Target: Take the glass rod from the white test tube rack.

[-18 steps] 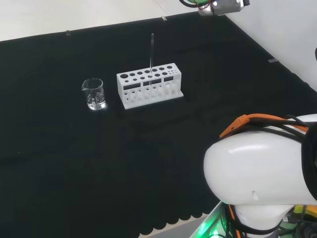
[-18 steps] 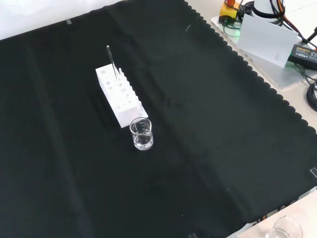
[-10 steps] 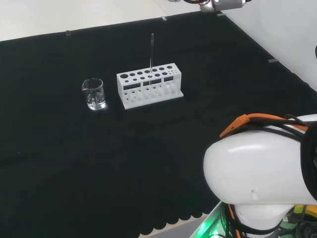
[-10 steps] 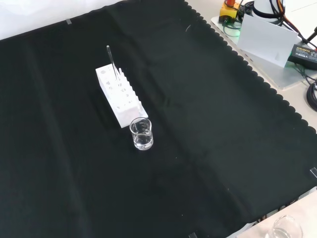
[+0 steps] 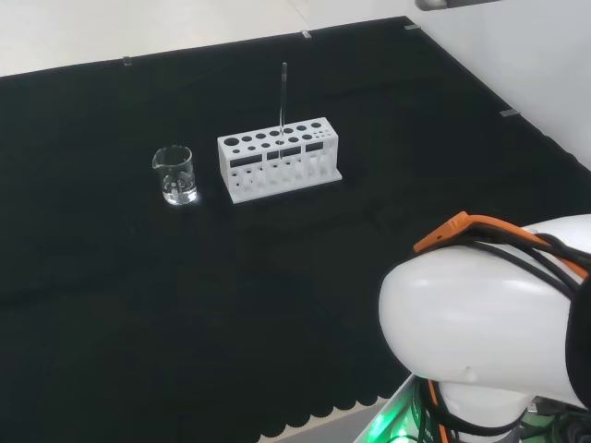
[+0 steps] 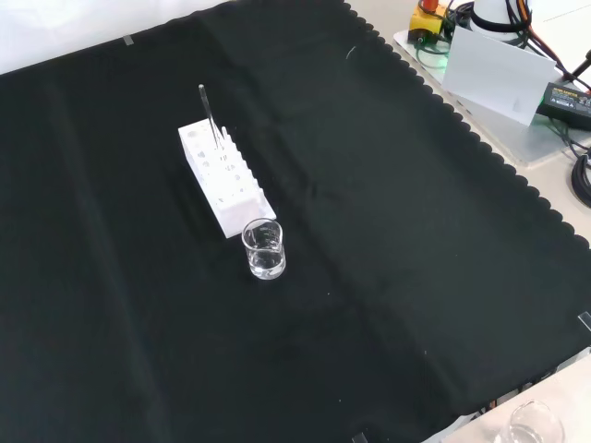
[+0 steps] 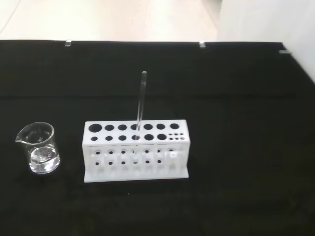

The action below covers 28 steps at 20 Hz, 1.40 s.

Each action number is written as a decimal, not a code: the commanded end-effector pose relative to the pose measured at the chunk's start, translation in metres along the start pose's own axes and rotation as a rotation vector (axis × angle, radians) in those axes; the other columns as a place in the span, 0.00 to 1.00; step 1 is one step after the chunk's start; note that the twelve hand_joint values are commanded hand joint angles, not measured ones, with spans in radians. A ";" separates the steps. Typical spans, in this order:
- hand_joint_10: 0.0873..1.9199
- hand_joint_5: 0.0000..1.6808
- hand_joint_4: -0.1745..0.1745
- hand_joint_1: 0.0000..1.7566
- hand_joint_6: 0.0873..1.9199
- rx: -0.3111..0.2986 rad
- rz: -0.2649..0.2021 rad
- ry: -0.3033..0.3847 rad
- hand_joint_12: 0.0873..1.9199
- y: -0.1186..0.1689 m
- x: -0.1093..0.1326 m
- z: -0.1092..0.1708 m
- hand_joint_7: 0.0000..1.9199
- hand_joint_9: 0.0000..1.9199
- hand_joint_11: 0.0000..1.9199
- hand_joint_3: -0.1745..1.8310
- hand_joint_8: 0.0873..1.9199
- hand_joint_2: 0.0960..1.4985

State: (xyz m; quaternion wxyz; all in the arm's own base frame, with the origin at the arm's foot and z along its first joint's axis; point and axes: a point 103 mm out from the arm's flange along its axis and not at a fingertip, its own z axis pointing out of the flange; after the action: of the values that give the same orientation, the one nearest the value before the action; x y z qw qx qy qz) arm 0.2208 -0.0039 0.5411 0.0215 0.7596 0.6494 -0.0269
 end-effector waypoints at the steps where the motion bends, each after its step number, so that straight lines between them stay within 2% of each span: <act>1: 0.38 0.04 0.04 0.43 0.00 0.001 0.036 0.006 0.73 -0.014 -0.010 -0.009 0.00 0.00 0.02 0.00 0.21 0.72; 6: 0.40 0.04 0.05 0.42 0.00 -0.008 0.023 0.038 0.73 0.008 -0.018 0.005 0.00 0.00 0.02 0.00 0.23 0.73; 15: 0.42 0.07 0.07 0.40 0.00 0.004 -0.017 0.051 0.73 0.074 -0.015 0.021 0.00 0.02 0.03 0.00 0.33 0.76; 21: 0.42 0.10 0.12 0.39 0.00 0.014 -0.007 0.062 0.73 0.117 -0.012 0.026 0.00 0.05 0.05 0.00 0.38 0.77; 28: 0.42 0.12 0.13 0.38 0.00 0.030 -0.017 0.071 0.73 0.177 -0.002 0.045 0.01 0.07 0.06 0.00 0.39 0.77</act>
State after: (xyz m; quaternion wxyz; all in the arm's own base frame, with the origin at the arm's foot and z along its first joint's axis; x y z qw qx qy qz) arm 0.3388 -0.0339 0.5040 -0.0172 0.7574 0.6523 -0.0253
